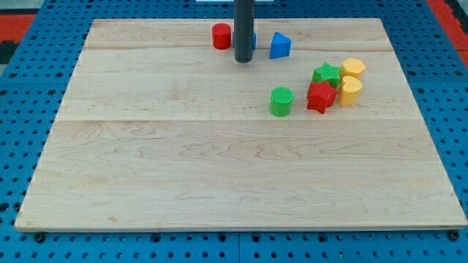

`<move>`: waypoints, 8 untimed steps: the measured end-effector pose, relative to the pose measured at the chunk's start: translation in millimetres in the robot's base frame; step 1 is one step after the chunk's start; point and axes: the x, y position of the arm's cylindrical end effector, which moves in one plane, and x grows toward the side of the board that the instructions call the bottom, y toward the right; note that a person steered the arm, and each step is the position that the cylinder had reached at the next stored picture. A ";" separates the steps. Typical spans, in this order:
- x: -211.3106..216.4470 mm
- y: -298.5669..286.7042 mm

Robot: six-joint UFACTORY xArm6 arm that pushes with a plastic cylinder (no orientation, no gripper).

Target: Move blue triangle into the blue cube

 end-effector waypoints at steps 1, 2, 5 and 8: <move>19.5 60.8; 4.1 80.7; -51.4 16.4; -4.8 81.1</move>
